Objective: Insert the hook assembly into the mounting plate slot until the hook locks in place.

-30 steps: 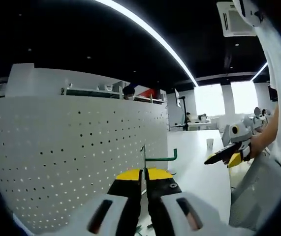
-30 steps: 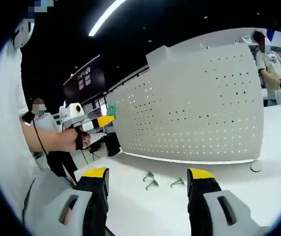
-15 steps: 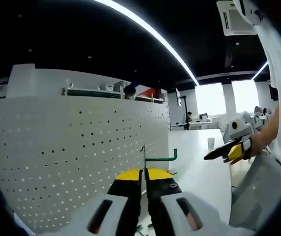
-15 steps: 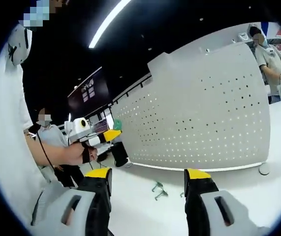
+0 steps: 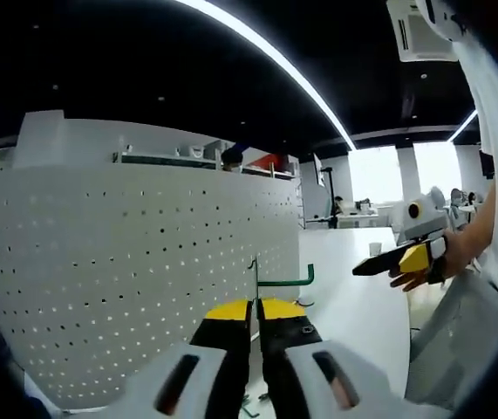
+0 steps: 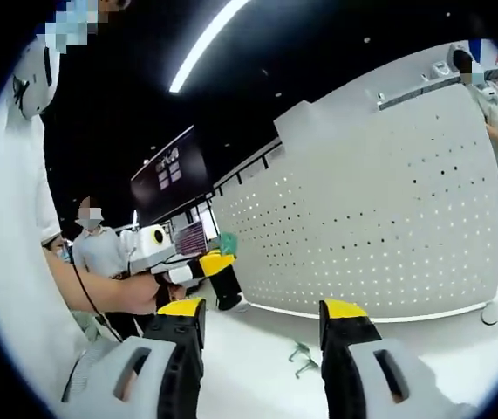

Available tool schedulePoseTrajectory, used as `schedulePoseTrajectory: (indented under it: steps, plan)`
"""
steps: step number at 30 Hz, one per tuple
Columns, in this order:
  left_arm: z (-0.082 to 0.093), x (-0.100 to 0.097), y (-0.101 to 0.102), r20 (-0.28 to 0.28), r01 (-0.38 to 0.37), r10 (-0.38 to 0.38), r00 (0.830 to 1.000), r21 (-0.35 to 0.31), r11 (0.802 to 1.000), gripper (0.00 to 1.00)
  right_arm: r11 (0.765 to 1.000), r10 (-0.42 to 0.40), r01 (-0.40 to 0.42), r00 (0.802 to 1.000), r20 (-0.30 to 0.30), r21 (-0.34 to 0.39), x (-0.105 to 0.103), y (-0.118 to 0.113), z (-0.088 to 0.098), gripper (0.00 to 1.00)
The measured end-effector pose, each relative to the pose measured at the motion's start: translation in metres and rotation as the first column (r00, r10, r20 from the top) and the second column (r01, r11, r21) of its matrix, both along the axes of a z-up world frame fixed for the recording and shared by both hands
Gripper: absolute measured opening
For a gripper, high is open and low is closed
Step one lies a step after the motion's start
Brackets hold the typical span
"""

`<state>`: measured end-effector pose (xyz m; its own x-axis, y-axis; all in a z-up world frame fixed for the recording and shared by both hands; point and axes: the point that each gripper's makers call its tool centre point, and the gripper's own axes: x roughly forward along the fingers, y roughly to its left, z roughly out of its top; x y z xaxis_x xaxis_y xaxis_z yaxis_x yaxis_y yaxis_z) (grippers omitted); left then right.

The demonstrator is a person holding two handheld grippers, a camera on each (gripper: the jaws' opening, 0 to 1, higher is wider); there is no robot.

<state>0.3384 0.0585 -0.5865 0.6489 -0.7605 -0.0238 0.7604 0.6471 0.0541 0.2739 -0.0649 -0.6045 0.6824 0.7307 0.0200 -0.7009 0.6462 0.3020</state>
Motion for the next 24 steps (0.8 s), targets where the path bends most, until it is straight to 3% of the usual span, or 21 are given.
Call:
schedulePoseTrajectory:
  steps: [24]
  plan:
    - [-0.001,-0.007,-0.012,0.004,0.009,-0.009,1.0,-0.004,1.0,0.02,0.997,0.061,-0.062,0.998,0.034,0.049,0.015,0.04,0.02,0.39]
